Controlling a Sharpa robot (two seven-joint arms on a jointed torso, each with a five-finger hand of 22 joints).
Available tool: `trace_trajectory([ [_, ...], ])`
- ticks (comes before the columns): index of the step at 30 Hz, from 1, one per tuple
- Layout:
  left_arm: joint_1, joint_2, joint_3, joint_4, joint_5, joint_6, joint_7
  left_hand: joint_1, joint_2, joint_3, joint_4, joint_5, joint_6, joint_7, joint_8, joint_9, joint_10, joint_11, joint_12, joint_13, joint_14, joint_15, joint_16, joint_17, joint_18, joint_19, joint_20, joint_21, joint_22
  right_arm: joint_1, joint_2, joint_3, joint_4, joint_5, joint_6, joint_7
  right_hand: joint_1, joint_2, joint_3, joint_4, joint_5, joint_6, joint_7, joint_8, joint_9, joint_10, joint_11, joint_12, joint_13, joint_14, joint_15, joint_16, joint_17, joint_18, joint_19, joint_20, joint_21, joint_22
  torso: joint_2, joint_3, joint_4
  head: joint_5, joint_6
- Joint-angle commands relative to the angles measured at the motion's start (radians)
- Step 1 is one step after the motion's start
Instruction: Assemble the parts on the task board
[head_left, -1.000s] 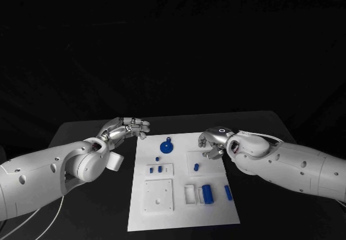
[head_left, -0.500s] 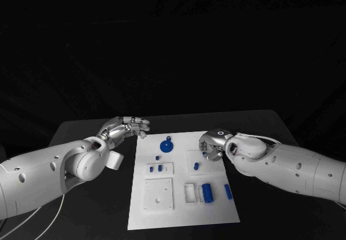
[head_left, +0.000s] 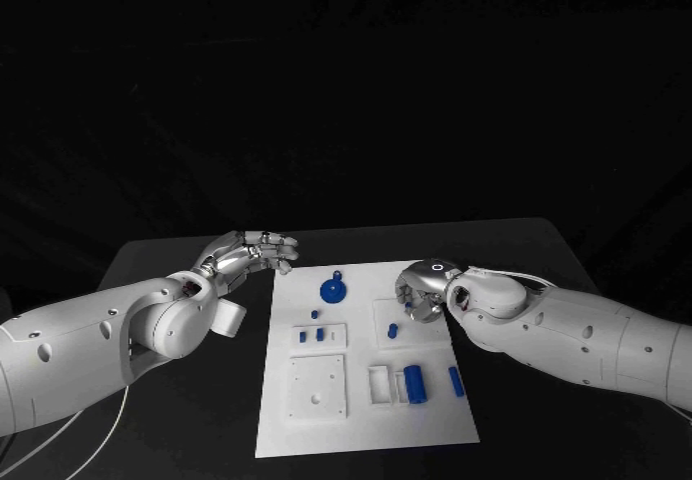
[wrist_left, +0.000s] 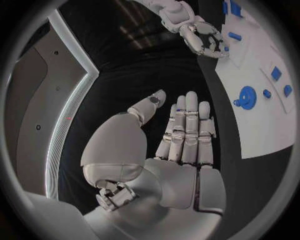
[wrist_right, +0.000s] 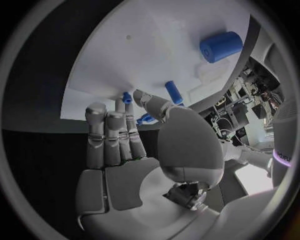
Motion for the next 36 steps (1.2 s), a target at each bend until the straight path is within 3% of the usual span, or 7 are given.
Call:
trace_trajectory([
  [1, 0.001, 0.002, 0.001, 0.001, 0.008, 0.017, 0.009, -0.007, 0.0, -0.005, 0.001, 0.005, -0.006, -0.001, 0.005, -0.001, -0.001, 0.004, -0.003, -0.001, 0.008, -0.001, -0.006, 0.002, 0.007, 0.006, 0.004, -0.004, 0.001, -0.005, 0.002, -0.005, -0.006, -0.032, 0.028, -0.012, 0.003, 0.011, 0.009, 0.001, -0.005, 0.006, 0.002, 0.004, 0.001, 0.021, 0.014, -0.006, -0.002, 0.003, -0.008, 0.006, -0.002, 0.086, 0.007, 0.002, 0.0, 0.013, 0.0, 0.0005, 0.0004, 0.0, -0.002],
  [11, 0.001, 0.001, 0.001, 0.002, 0.008, 0.018, 0.004, -0.008, 0.0, -0.006, 0.0, 0.005, -0.01, 0.001, 0.004, -0.001, -0.005, 0.005, -0.004, -0.002, 0.011, -0.001, -0.01, 0.006, 0.007, 0.008, 0.004, -0.005, 0.002, -0.007, 0.004, -0.012, -0.013, -0.063, 0.047, -0.028, 0.007, 0.009, 0.019, -0.001, -0.005, 0.006, 0.002, 0.004, 0.002, 0.024, 0.014, -0.011, -0.002, 0.002, -0.008, 0.006, -0.003, 0.086, 0.006, 0.002, 0.0, 0.014, 0.0, 0.0006, -0.0005, 0.001, -0.003],
  [21, 0.001, -0.001, 0.001, 0.003, 0.008, 0.018, 0.003, -0.008, -0.001, -0.007, 0.0, 0.004, -0.013, 0.002, 0.003, -0.002, -0.008, 0.007, -0.005, -0.004, 0.012, -0.002, -0.014, 0.009, 0.007, 0.009, 0.003, -0.006, 0.003, -0.009, -0.005, -0.016, 0.0, -0.095, 0.055, -0.041, 0.041, 0.013, 0.056, -0.041, -0.005, 0.023, -0.005, 0.011, 0.006, 0.048, 0.009, -0.014, 0.002, 0.003, -0.013, 0.01, -0.005, 0.086, 0.007, 0.001, 0.003, 0.017, 0.0, 0.0004, -0.0009, 0.001, -0.007],
  [27, 0.001, -0.001, 0.001, 0.002, 0.008, 0.017, 0.002, -0.007, -0.001, -0.007, -0.001, 0.005, -0.013, 0.002, 0.003, -0.002, -0.009, 0.007, -0.005, -0.004, 0.013, -0.002, -0.016, 0.011, 0.008, 0.009, 0.003, -0.007, 0.003, -0.011, -0.005, -0.016, 0.003, -0.117, 0.019, -0.057, 0.053, 0.03, 0.084, -0.063, -0.005, 0.055, -0.017, 0.024, 0.011, 0.084, -0.004, -0.003, 0.015, 0.009, -0.025, 0.012, -0.007, 0.086, 0.012, 0.003, 0.007, 0.018, 0.0, 0.0004, -0.0004, 0.0, -0.009],
  [36, 0.001, -0.001, 0.001, 0.002, 0.008, 0.016, 0.004, -0.006, -0.001, -0.006, -0.001, 0.005, -0.014, 0.002, 0.003, -0.002, -0.01, 0.007, -0.004, -0.004, 0.014, -0.002, -0.017, 0.012, 0.008, 0.009, 0.003, -0.007, 0.003, -0.014, -0.006, -0.016, 0.016, -0.143, -0.055, -0.08, 0.046, 0.022, 0.108, -0.069, -0.005, 0.087, -0.03, 0.034, 0.017, 0.118, -0.018, 0.006, 0.032, 0.026, -0.039, 0.017, -0.01, 0.086, 0.029, -0.006, 0.021, 0.019, 0.0, 0.0005, -0.0001, -0.001, -0.01],
])
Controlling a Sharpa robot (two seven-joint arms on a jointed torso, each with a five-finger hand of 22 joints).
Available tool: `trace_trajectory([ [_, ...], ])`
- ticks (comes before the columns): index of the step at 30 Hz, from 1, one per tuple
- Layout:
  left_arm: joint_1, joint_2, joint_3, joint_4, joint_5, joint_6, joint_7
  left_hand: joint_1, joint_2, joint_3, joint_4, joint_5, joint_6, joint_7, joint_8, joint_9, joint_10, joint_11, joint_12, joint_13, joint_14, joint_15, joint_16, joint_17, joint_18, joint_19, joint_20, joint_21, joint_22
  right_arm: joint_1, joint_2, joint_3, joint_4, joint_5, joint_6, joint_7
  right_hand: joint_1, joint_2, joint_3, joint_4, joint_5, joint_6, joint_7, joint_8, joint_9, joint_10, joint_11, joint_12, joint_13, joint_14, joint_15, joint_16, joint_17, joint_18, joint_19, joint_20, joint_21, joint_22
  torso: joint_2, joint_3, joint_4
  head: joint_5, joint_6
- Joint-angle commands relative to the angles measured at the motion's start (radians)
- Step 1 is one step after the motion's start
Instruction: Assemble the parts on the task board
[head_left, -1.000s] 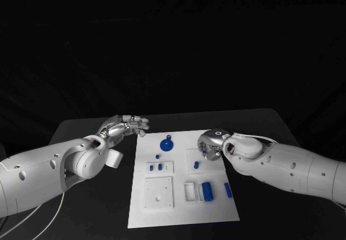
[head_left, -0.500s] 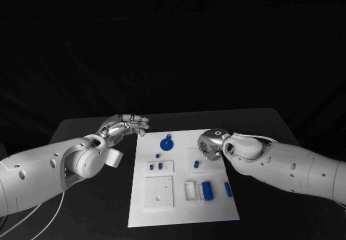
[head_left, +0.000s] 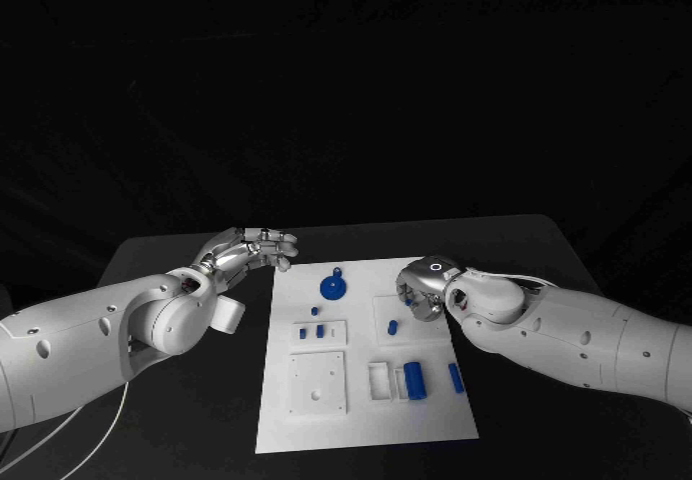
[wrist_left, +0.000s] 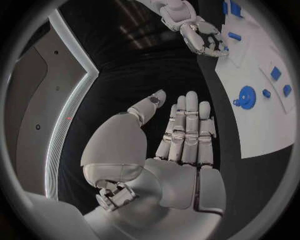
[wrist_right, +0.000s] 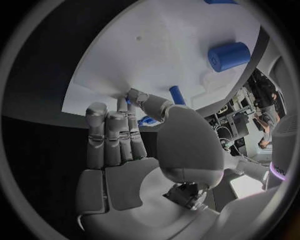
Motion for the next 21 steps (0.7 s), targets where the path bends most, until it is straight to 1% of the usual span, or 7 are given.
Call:
trace_trajectory([
  [1, 0.001, 0.001, 0.001, 0.002, 0.007, 0.014, 0.007, -0.006, -0.001, -0.007, -0.001, 0.005, -0.008, 0.002, 0.003, -0.001, -0.006, 0.004, -0.004, -0.001, 0.009, 0.0, -0.006, 0.002, 0.008, 0.006, 0.0, -0.003, 0.001, -0.006, -0.004, -0.003, 0.001, -0.036, -0.017, -0.031, -0.005, -0.005, 0.008, 0.0, -0.005, 0.011, 0.001, 0.005, 0.002, 0.048, 0.008, 0.002, 0.005, 0.005, -0.006, 0.004, -0.002, 0.084, 0.009, 0.0, 0.006, 0.018, 0.0, 0.0, 0.0003, -0.001, 0.0],
  [12, 0.001, 0.001, 0.001, -0.001, 0.007, 0.009, 0.004, -0.006, 0.0, -0.007, -0.001, 0.005, -0.009, 0.002, 0.003, -0.002, -0.007, 0.004, -0.004, -0.001, 0.011, 0.0, -0.007, 0.003, 0.008, 0.007, 0.0, -0.004, 0.002, -0.006, -0.007, -0.003, 0.013, -0.015, -0.034, -0.035, -0.012, -0.01, 0.013, 0.005, -0.005, 0.022, -0.003, 0.009, 0.005, 0.06, 0.003, 0.005, 0.011, 0.012, -0.011, 0.005, -0.003, 0.084, 0.016, -0.004, 0.011, 0.018, 0.0, 0.0001, 0.0002, 0.0, 0.001],
  [18, 0.001, -0.001, 0.001, -0.007, 0.009, 0.007, 0.005, -0.006, -0.001, -0.007, -0.001, 0.005, -0.01, 0.003, 0.002, -0.002, -0.008, 0.004, -0.004, -0.002, 0.012, -0.001, -0.008, 0.005, 0.008, 0.008, 0.0, -0.004, 0.002, -0.006, -0.019, -0.003, 0.031, 0.001, -0.04, -0.037, -0.016, -0.012, 0.017, 0.007, -0.005, 0.027, -0.006, 0.011, 0.008, 0.065, 0.0, 0.006, 0.015, 0.015, -0.014, 0.004, -0.005, 0.084, 0.019, -0.007, 0.014, 0.018, 0.0, 0.0002, -0.0002, 0.0, 0.002],
  [21, 0.001, -0.001, 0.001, -0.008, 0.009, 0.008, 0.005, -0.006, -0.001, -0.007, -0.001, 0.005, -0.01, 0.003, 0.002, -0.002, -0.008, 0.004, -0.004, -0.002, 0.012, -0.001, -0.008, 0.006, 0.008, 0.008, -0.001, -0.004, 0.002, -0.006, -0.027, 0.001, 0.041, 0.002, -0.044, -0.038, -0.016, -0.012, 0.018, 0.007, -0.005, 0.028, -0.006, 0.011, 0.008, 0.066, 0.0, 0.006, 0.016, 0.016, -0.014, 0.003, -0.005, 0.084, 0.019, -0.007, 0.014, 0.018, 0.0, -0.0002, -0.0006, 0.0, 0.002],
])
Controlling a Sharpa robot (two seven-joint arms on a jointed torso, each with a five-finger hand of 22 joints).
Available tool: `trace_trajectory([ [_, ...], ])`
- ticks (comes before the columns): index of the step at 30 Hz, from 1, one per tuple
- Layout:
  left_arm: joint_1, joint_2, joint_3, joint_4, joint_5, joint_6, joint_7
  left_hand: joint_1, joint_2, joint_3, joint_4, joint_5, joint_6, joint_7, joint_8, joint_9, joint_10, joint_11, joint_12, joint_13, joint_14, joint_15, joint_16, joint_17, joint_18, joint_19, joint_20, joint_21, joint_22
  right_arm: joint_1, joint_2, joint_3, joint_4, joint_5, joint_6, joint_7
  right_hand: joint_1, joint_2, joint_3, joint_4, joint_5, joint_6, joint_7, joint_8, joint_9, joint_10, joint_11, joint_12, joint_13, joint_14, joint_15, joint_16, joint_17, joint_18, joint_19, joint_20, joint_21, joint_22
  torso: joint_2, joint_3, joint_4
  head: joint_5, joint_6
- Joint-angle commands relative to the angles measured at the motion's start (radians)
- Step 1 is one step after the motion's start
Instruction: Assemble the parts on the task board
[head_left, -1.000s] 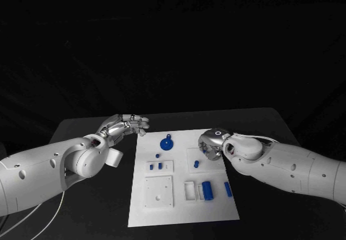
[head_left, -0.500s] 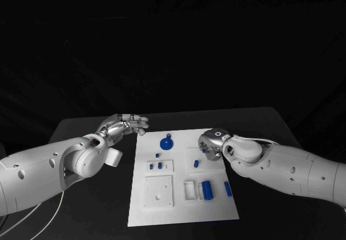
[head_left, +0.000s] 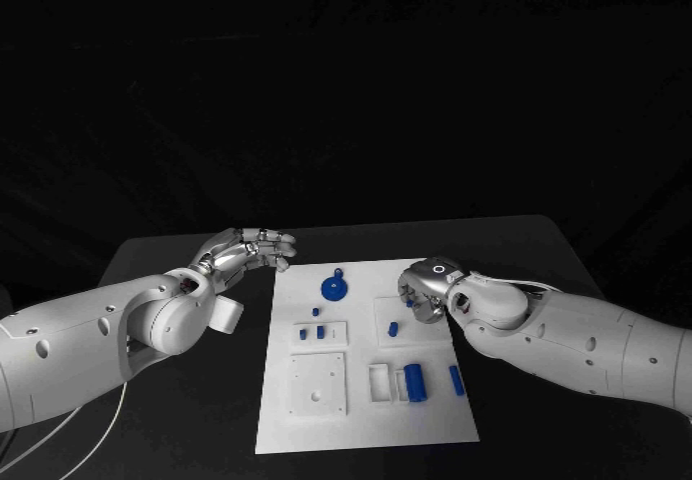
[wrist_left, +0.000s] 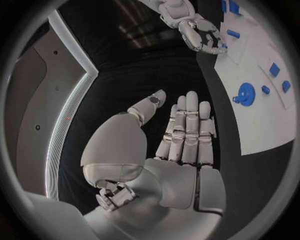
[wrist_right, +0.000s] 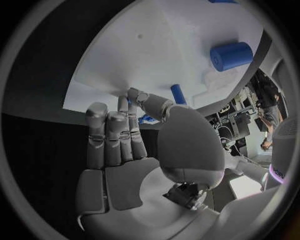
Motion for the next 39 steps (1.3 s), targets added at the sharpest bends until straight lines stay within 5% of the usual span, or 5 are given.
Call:
trace_trajectory([
  [1, 0.001, 0.001, 0.001, 0.001, 0.009, 0.008, 0.005, -0.006, -0.001, -0.007, -0.001, 0.005, -0.007, -0.001, 0.002, -0.001, -0.004, 0.001, -0.004, -0.001, 0.005, 0.0, -0.004, 0.002, 0.009, 0.008, -0.001, -0.004, 0.001, -0.001, -0.006, 0.003, 0.009, 0.006, -0.008, -0.008, -0.008, -0.004, 0.008, 0.001, -0.005, 0.006, -0.001, 0.005, -0.002, 0.045, 0.007, 0.006, 0.001, 0.001, -0.004, 0.003, -0.001, 0.084, 0.005, -0.001, 0.007, 0.018, 0.0, -0.0003, -0.0007, 0.0, 0.0],
  [17, 0.001, -0.001, 0.001, -0.011, 0.019, 0.007, 0.004, -0.006, -0.002, -0.008, -0.002, 0.005, -0.008, 0.0, 0.002, -0.001, -0.005, 0.001, -0.004, -0.002, 0.006, 0.0, -0.007, 0.004, 0.009, 0.009, -0.001, -0.005, 0.002, 0.01, -0.054, 0.047, 0.088, 0.062, 0.0, -0.005, -0.011, -0.008, 0.013, 0.002, -0.004, 0.008, -0.002, 0.005, 0.001, 0.047, 0.006, 0.005, 0.005, 0.003, -0.006, 0.002, -0.003, 0.084, 0.005, -0.002, 0.008, 0.018, 0.0, -0.0007, -0.0008, 0.002, -0.002],
  [24, 0.001, -0.001, 0.001, -0.011, 0.019, 0.007, 0.004, -0.006, -0.002, -0.008, -0.002, 0.006, -0.009, 0.0, 0.002, -0.001, -0.006, 0.001, -0.004, -0.002, 0.006, -0.001, -0.008, 0.005, 0.009, 0.009, -0.001, -0.005, 0.002, 0.011, -0.059, 0.055, 0.15, 0.069, 0.0, -0.007, -0.012, -0.008, 0.014, 0.002, -0.004, 0.008, -0.002, 0.005, 0.001, 0.047, 0.005, 0.004, 0.005, 0.003, -0.006, 0.001, -0.003, 0.084, 0.005, -0.003, 0.008, 0.018, 0.0, -0.0003, -0.0006, 0.008, -0.002],
  [33, 0.002, 0.002, 0.001, -0.013, 0.019, 0.001, 0.001, -0.005, -0.002, -0.008, -0.002, 0.006, -0.009, 0.0, 0.002, -0.002, -0.006, 0.002, -0.004, -0.002, 0.006, -0.001, -0.009, 0.006, 0.009, 0.009, -0.001, -0.006, 0.002, 0.01, -0.016, 0.055, 0.217, 0.035, 0.011, -0.01, -0.012, -0.007, 0.015, 0.003, -0.004, 0.008, -0.002, 0.005, 0.001, 0.047, 0.005, 0.004, 0.006, 0.003, -0.006, 0.001, -0.003, 0.084, 0.005, -0.003, 0.008, 0.018, 0.0, -0.0005, 0.0002, 0.039, -0.012],
  [39, 0.003, 0.007, 0.001, -0.014, 0.02, -0.003, 0.0, -0.005, -0.002, -0.008, -0.002, 0.006, -0.009, 0.0, 0.002, -0.002, -0.006, 0.002, -0.004, -0.002, 0.007, -0.001, -0.009, 0.007, 0.009, 0.009, -0.001, -0.006, 0.002, 0.007, 0.037, 0.047, 0.242, 0.007, 0.018, -0.003, -0.013, -0.006, 0.016, 0.003, -0.004, 0.007, -0.002, 0.004, 0.001, 0.047, 0.005, 0.003, 0.007, 0.003, -0.006, 0.0, -0.003, 0.084, 0.005, -0.004, 0.008, 0.018, -0.001, -0.002, -0.0002, 0.073, -0.015],
])
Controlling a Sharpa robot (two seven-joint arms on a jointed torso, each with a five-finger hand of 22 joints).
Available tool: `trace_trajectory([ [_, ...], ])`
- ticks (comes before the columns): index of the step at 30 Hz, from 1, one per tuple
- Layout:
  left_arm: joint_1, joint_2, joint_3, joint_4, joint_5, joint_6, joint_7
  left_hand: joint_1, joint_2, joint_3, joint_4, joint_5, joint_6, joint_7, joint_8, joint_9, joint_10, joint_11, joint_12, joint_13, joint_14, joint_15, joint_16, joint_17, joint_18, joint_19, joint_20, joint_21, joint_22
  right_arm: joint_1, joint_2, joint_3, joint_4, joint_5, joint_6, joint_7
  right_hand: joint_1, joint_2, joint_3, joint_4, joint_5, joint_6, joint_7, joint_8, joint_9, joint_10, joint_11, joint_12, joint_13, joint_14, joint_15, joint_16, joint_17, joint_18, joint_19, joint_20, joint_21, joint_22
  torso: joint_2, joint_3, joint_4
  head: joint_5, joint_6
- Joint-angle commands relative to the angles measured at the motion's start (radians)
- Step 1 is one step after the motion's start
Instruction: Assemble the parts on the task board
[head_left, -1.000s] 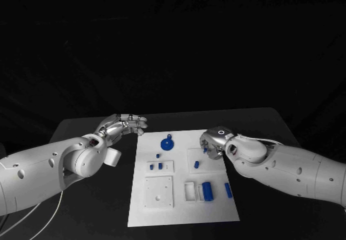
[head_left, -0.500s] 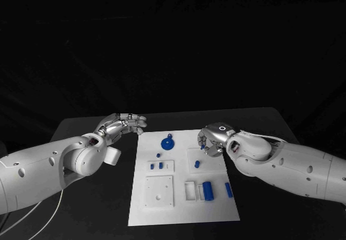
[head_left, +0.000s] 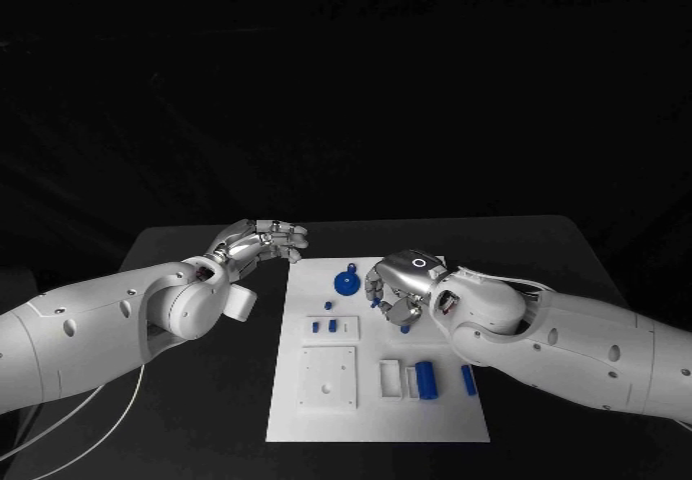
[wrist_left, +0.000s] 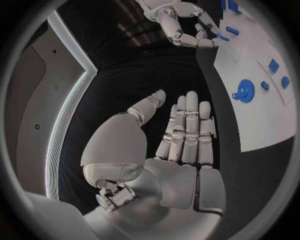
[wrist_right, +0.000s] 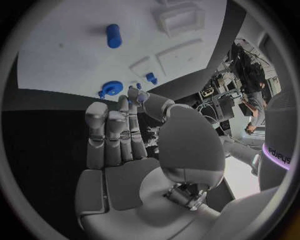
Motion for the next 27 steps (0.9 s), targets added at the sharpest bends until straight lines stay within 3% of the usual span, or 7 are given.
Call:
trace_trajectory([
  [1, 0.003, 0.006, 0.001, -0.001, 0.007, -0.002, 0.003, -0.005, -0.002, -0.005, 0.001, 0.006, -0.009, 0.0, 0.002, -0.001, -0.006, 0.002, -0.004, -0.001, 0.007, -0.001, -0.006, 0.002, 0.009, 0.009, -0.001, -0.006, 0.002, -0.005, 0.026, -0.01, 0.008, -0.045, 0.021, 0.004, -0.009, -0.002, 0.008, 0.0, -0.003, 0.007, -0.001, 0.002, 0.002, 0.04, 0.009, 0.003, 0.002, -0.002, -0.007, 0.001, -0.001, 0.084, 0.001, -0.007, 0.004, 0.018, 0.0, -0.0011, -0.0001, 0.023, -0.001],
  [5, 0.004, 0.009, 0.001, -0.003, 0.007, -0.003, 0.001, -0.005, -0.002, -0.005, 0.001, 0.006, -0.009, 0.0, 0.002, -0.001, -0.006, 0.002, -0.004, -0.001, 0.007, -0.001, -0.006, 0.002, 0.009, 0.01, -0.001, -0.006, 0.002, -0.013, 0.059, -0.024, 0.005, -0.058, 0.027, 0.008, -0.01, -0.001, 0.008, 0.0, -0.003, 0.007, -0.001, 0.002, 0.002, 0.04, 0.009, 0.002, 0.002, -0.002, -0.007, 0.001, -0.002, 0.084, 0.001, -0.007, 0.004, 0.018, 0.0, -0.0014, 0.0008, 0.043, -0.009],
  [9, 0.004, 0.013, 0.001, -0.005, 0.007, -0.004, 0.0, -0.005, -0.003, -0.006, 0.001, 0.006, -0.009, 0.0, 0.002, -0.001, -0.006, 0.001, -0.003, -0.001, 0.007, -0.001, -0.007, 0.003, 0.009, 0.01, -0.001, -0.006, 0.002, -0.032, 0.09, -0.032, 0.001, -0.067, 0.034, 0.012, -0.01, 0.0, 0.008, 0.0, -0.003, 0.006, -0.001, 0.002, 0.002, 0.039, 0.009, 0.002, 0.002, -0.002, -0.006, 0.0, -0.002, 0.084, 0.001, -0.007, 0.004, 0.018, 0.0, -0.0008, 0.0017, 0.059, -0.011],
  [18, 0.005, 0.017, 0.001, -0.008, 0.01, 0.007, 0.0, -0.006, -0.004, -0.006, 0.002, 0.006, -0.009, 0.0, 0.002, -0.001, -0.006, 0.001, -0.003, -0.002, 0.007, 0.0, -0.008, 0.004, 0.009, 0.01, -0.001, -0.007, 0.002, -0.053, 0.122, -0.06, -0.016, -0.089, 0.049, 0.015, -0.011, 0.003, 0.008, -0.002, -0.002, 0.005, -0.001, 0.0, 0.003, 0.039, 0.009, 0.0, 0.004, -0.002, -0.006, -0.001, -0.003, 0.084, 0.001, -0.008, 0.003, 0.017, 0.0, -0.0011, 0.0009, 0.078, -0.027],
  [22, 0.005, 0.019, 0.001, -0.009, 0.01, 0.007, 0.0, -0.006, -0.004, -0.006, 0.002, 0.006, -0.009, 0.0, 0.003, -0.001, -0.005, 0.001, -0.002, -0.001, 0.007, 0.0, -0.01, 0.005, 0.009, 0.01, -0.001, -0.008, 0.002, -0.058, 0.132, -0.081, -0.023, -0.095, 0.051, 0.016, -0.012, 0.004, 0.008, -0.004, -0.002, 0.005, 0.0, 0.0, 0.003, 0.038, 0.009, -0.001, 0.004, -0.002, -0.006, -0.001, -0.003, 0.084, 0.001, -0.008, 0.004, 0.017, 0.0, -0.0004, 0.0004, 0.089, -0.039],
  [27, 0.005, 0.02, 0.001, -0.009, 0.01, 0.009, 0.0, -0.006, -0.004, -0.006, 0.003, 0.006, -0.008, 0.0, 0.003, -0.001, -0.005, 0.001, -0.002, -0.001, 0.007, 0.0, -0.011, 0.006, 0.009, 0.01, -0.001, -0.008, 0.002, -0.068, 0.138, -0.085, -0.026, -0.102, 0.054, 0.015, -0.013, 0.005, 0.008, -0.005, -0.001, 0.005, 0.0, 0.0, 0.003, 0.038, 0.01, -0.001, 0.005, -0.002, -0.006, -0.002, -0.003, 0.084, 0.001, -0.009, 0.004, 0.017, 0.0, -0.0002, 0.0007, 0.097, -0.049],
])
